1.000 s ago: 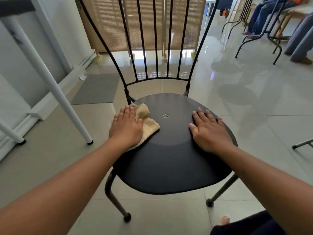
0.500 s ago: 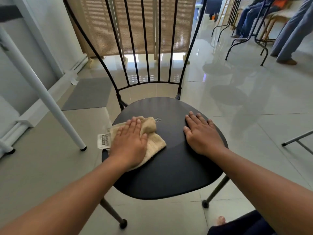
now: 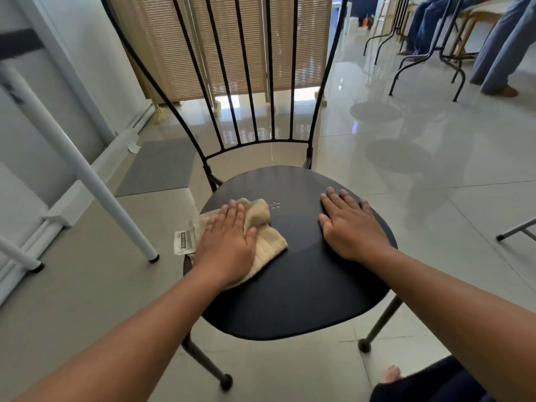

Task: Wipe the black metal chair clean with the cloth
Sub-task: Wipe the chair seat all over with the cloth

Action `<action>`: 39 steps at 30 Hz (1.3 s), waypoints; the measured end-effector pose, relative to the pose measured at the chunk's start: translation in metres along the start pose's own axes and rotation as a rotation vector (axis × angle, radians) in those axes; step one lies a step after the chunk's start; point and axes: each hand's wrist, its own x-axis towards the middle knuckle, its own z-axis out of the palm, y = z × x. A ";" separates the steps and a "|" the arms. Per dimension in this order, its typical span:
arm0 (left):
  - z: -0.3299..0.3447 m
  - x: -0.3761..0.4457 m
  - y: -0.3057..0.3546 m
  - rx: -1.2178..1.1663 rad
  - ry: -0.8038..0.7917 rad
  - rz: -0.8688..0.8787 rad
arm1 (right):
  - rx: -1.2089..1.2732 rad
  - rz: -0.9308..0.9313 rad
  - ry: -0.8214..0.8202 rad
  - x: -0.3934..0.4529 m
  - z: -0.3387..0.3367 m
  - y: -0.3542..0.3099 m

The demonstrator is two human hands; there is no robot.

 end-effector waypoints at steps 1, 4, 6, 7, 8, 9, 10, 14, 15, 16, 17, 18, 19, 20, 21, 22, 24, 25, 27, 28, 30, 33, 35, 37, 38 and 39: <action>0.000 -0.010 -0.001 0.013 -0.001 0.013 | -0.006 0.003 -0.001 -0.001 0.000 0.000; 0.000 -0.016 -0.007 0.024 -0.004 0.001 | -0.016 0.007 -0.007 -0.002 0.001 -0.003; -0.002 -0.001 -0.004 0.022 -0.020 -0.027 | -0.022 0.014 -0.005 -0.001 0.000 -0.004; -0.002 0.008 0.002 0.022 -0.027 -0.039 | -0.023 0.014 -0.007 -0.001 0.000 -0.004; -0.001 0.015 0.010 0.020 -0.031 -0.045 | -0.021 0.014 -0.008 -0.001 0.000 -0.005; 0.001 0.021 0.021 0.014 -0.031 -0.042 | -0.016 0.013 -0.007 -0.001 0.000 -0.005; 0.004 0.025 0.033 0.002 -0.030 -0.034 | -0.004 0.011 -0.005 -0.001 -0.001 -0.004; 0.010 0.021 0.061 -0.040 -0.011 -0.025 | 0.145 0.011 0.053 -0.002 -0.005 -0.002; 0.010 0.018 0.061 -0.051 -0.014 -0.024 | 0.186 0.003 0.079 -0.003 -0.006 -0.002; 0.008 0.015 0.060 -0.075 -0.020 -0.015 | 0.213 -0.019 0.104 -0.005 -0.007 -0.003; 0.006 0.013 0.058 -0.120 -0.017 0.009 | 0.221 -0.061 0.123 -0.008 -0.007 -0.004; 0.004 0.012 0.056 -0.210 0.001 0.035 | 0.207 -0.123 0.130 -0.010 -0.007 -0.006; 0.001 0.011 0.051 -0.342 0.040 0.044 | 0.181 -0.195 0.125 -0.013 -0.007 -0.010; -0.003 0.010 0.045 -0.474 0.094 0.033 | 0.157 -0.266 0.112 -0.015 -0.006 -0.014; -0.005 0.010 0.034 -0.551 0.159 0.007 | 0.140 -0.321 0.097 -0.016 -0.005 -0.021; -0.006 0.010 0.021 -0.549 0.212 -0.027 | 0.127 -0.359 0.082 -0.015 -0.004 -0.029; -0.007 0.011 -0.009 -0.431 0.216 -0.095 | 0.079 -0.406 0.040 -0.012 0.002 -0.048; -0.006 0.011 -0.021 -0.377 0.170 -0.126 | 0.045 -0.421 0.004 -0.009 0.005 -0.060; -0.003 0.011 -0.031 -0.280 0.088 -0.137 | -0.005 -0.419 -0.069 -0.002 0.010 -0.078; -0.001 0.012 -0.031 -0.238 0.083 -0.125 | -0.009 -0.394 -0.097 0.001 0.011 -0.083; 0.001 0.016 -0.027 -0.179 0.088 -0.109 | -0.019 -0.346 -0.139 0.003 0.011 -0.084; 0.002 0.024 -0.022 -0.101 0.110 -0.088 | -0.081 -0.280 -0.177 -0.004 0.003 -0.062; 0.004 0.029 -0.018 -0.050 0.120 -0.042 | -0.097 -0.186 -0.191 -0.008 -0.006 -0.037; 0.005 0.032 -0.011 -0.055 0.104 -0.009 | -0.103 -0.076 -0.191 -0.012 -0.016 -0.008; 0.005 0.034 -0.009 -0.062 0.088 -0.011 | -0.108 -0.033 -0.190 -0.016 -0.020 0.006; 0.005 0.037 -0.007 -0.063 0.072 -0.021 | -0.114 -0.005 -0.192 -0.021 -0.024 0.018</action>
